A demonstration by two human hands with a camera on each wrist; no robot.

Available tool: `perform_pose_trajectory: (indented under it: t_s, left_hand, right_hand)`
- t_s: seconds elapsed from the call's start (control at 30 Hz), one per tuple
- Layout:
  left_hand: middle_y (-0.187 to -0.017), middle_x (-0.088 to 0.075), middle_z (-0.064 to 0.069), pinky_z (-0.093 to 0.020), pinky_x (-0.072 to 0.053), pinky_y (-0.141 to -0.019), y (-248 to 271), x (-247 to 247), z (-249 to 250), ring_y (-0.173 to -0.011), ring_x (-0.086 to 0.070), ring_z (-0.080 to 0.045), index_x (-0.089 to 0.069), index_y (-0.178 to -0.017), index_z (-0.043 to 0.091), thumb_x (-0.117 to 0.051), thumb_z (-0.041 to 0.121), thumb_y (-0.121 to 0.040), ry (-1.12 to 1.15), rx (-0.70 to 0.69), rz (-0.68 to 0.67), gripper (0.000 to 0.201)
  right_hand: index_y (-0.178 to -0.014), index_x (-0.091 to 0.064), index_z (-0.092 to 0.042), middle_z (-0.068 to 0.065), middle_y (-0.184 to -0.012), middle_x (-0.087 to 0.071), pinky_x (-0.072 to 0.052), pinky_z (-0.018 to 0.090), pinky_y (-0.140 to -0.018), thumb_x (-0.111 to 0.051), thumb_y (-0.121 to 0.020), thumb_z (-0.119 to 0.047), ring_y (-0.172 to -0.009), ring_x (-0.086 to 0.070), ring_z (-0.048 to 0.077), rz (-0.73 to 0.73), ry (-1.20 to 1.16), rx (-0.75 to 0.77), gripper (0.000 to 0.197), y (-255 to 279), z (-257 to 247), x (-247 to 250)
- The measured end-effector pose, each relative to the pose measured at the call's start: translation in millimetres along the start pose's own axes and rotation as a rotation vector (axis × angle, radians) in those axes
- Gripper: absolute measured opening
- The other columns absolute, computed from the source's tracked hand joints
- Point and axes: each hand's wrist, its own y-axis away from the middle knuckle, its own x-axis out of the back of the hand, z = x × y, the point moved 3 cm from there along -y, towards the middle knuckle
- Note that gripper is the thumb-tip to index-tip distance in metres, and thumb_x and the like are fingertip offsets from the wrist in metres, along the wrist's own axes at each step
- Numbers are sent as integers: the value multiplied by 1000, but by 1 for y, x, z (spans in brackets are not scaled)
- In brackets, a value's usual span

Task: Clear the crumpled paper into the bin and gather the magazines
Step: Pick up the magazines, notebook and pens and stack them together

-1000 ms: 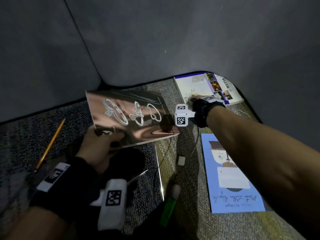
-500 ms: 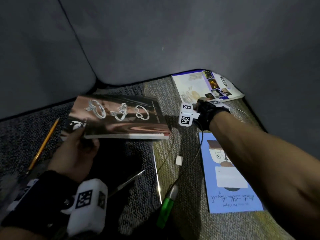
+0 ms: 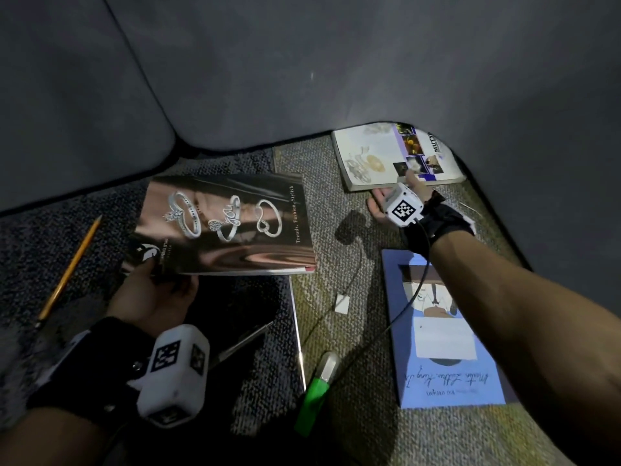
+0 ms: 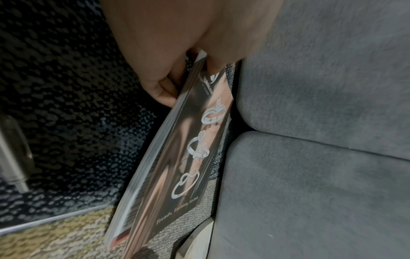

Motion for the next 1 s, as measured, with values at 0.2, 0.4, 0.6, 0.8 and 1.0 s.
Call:
perform_pose_trajectory:
  t_s: [0.2,0.4,0.6,0.8,1.0]
  left_hand:
    - [-63,-70,0,-17,-55,-53,-12,-11,-4,-66,-65,-12,-60,-87,14,-42,23,-98,-193,37,63,24]
    - [-107,-62,-7,-28,-59,-55,-12,-23,-9,-91,-59,-19,-58,-115,15,-37,26,-99,-189,99,-43,28]
    - [-47,-64,-5,-20,-51,-38,-5,-40,-29,-40,-63,-12,-68,-56,5,-38,21,-100,-162,112,-43,55]
    - [-63,-64,-10,-23,-53,-43,-12,-31,-21,-56,-63,-17,-52,-85,4,-35,12,-102,-238,18,78,25]
    - [-84,-68,-10,-30,-57,-61,4,-37,8,-71,-65,-19,-58,-102,5,-38,0,-98,-403,-170,-152,20]
  right_hand:
    - [-65,-40,-17,11,-87,-46,-39,41,-99,-48,-73,-10,-85,-53,28,105,-71,120,13,20,2,-1]
    - [-87,-53,-11,6,-89,-55,-51,30,-62,-41,-101,-20,-67,-61,20,91,193,206,21,19,-7,-10]
    - [-84,-62,-3,7,-49,-51,-38,33,-55,-64,-88,-28,-50,-45,24,124,492,73,26,39,18,20]
    - [-68,-45,-10,-5,-32,-48,-36,13,-31,-67,-88,-27,-26,-46,6,-47,455,215,34,72,11,42]
    - [-111,-60,-7,1,-80,-76,-56,23,-56,-46,-97,-9,-67,-72,12,-306,455,215,20,116,2,28]
